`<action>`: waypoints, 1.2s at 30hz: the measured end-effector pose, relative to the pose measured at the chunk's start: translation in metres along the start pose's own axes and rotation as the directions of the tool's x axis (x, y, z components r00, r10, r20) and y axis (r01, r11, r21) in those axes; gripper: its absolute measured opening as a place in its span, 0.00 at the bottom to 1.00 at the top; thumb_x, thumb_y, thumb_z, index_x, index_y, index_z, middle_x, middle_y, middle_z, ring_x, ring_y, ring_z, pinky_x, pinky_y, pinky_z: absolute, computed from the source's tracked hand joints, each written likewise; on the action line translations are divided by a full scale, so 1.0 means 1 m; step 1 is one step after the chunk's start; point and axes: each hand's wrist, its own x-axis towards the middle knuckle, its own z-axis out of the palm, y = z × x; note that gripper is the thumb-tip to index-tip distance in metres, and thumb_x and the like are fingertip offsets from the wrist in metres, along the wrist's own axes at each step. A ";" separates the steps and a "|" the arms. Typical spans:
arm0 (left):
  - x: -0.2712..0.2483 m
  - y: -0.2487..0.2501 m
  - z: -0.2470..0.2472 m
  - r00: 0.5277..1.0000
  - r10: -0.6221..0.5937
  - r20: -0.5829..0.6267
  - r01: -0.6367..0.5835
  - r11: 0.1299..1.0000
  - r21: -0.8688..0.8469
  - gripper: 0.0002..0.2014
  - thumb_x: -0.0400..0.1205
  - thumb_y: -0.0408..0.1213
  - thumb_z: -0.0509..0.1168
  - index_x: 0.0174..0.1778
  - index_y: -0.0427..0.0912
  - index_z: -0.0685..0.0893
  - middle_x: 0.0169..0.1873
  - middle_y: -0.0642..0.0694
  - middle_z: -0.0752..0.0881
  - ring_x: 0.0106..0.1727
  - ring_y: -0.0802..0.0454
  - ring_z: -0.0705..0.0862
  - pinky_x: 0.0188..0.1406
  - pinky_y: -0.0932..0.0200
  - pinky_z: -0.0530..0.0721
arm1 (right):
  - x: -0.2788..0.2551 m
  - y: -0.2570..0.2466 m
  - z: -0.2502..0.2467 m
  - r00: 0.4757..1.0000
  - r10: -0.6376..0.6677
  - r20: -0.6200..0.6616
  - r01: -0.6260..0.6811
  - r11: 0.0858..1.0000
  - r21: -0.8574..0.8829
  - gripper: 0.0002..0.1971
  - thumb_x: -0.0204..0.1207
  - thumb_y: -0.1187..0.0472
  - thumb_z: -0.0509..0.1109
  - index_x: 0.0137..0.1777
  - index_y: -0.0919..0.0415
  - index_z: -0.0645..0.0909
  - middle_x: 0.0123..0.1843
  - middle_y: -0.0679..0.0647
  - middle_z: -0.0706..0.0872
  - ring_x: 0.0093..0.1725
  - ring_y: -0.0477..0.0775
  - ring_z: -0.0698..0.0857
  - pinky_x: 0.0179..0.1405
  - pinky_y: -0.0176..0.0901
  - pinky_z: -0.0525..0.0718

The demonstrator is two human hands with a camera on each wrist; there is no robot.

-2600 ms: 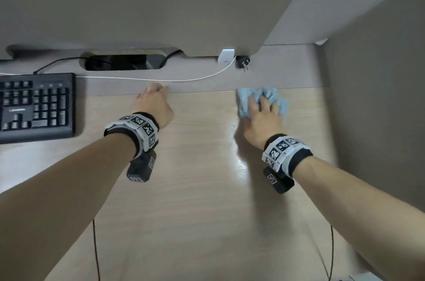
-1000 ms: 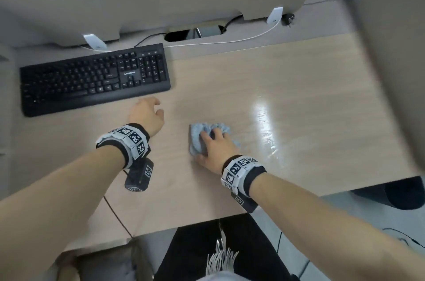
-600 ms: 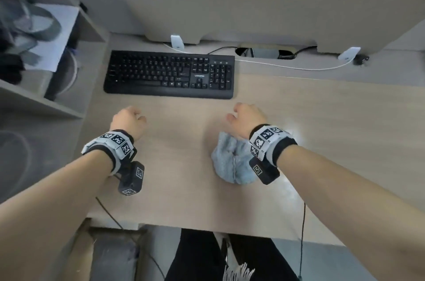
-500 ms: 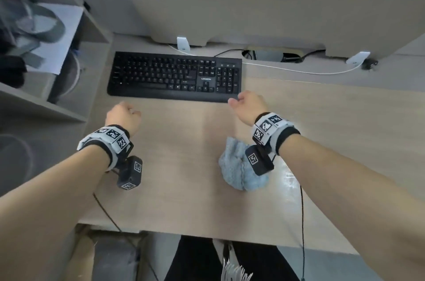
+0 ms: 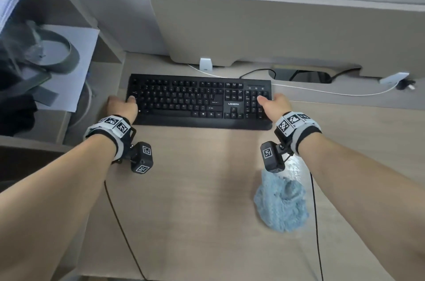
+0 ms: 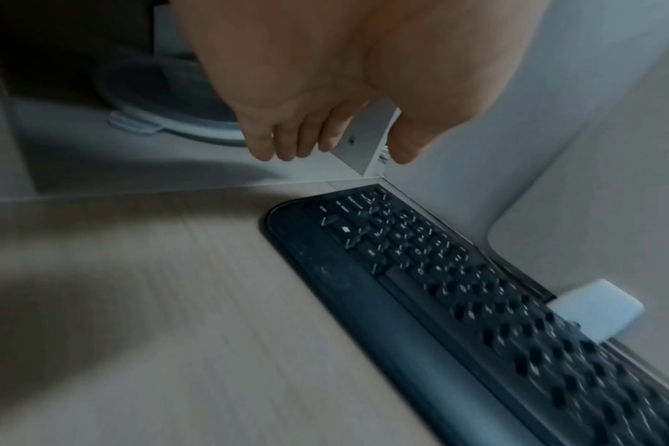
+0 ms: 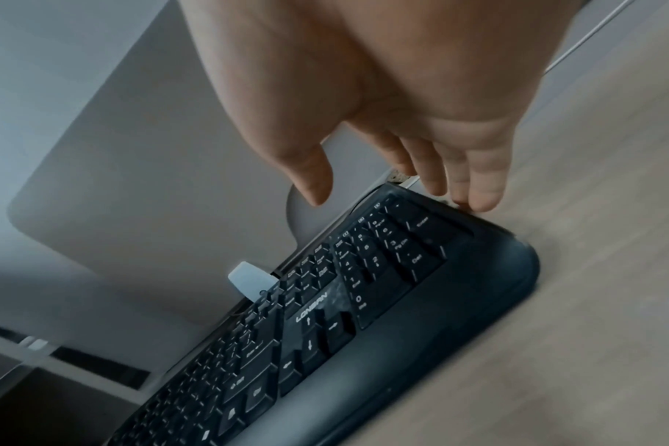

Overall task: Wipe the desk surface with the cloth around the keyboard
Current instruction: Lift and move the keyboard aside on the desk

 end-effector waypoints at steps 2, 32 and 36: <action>0.011 0.002 0.004 1.000 -0.015 0.028 0.015 1.000 -0.004 0.26 0.83 0.44 0.59 0.73 0.32 0.72 0.72 0.31 0.76 0.72 0.31 0.75 0.71 0.43 0.72 | 0.008 -0.001 0.006 1.000 0.001 -0.009 -0.001 1.000 0.020 0.29 0.74 0.42 0.68 0.67 0.64 0.76 0.64 0.60 0.84 0.62 0.64 0.82 0.56 0.49 0.77; -0.258 0.174 0.238 0.943 0.167 0.288 -0.201 0.975 0.095 0.31 0.81 0.54 0.60 0.71 0.32 0.75 0.69 0.30 0.79 0.68 0.30 0.78 0.70 0.43 0.74 | 0.110 0.244 -0.311 0.952 0.173 -0.252 -0.124 0.972 0.199 0.27 0.76 0.41 0.66 0.58 0.66 0.80 0.61 0.63 0.83 0.53 0.64 0.83 0.53 0.47 0.73; -0.315 0.217 0.303 0.921 0.195 0.337 -0.228 0.972 0.061 0.30 0.80 0.54 0.61 0.69 0.32 0.76 0.67 0.30 0.81 0.66 0.30 0.79 0.70 0.42 0.75 | 0.138 0.301 -0.380 0.923 0.225 -0.312 -0.174 0.968 0.181 0.33 0.68 0.34 0.64 0.58 0.63 0.82 0.59 0.63 0.86 0.56 0.67 0.85 0.61 0.54 0.81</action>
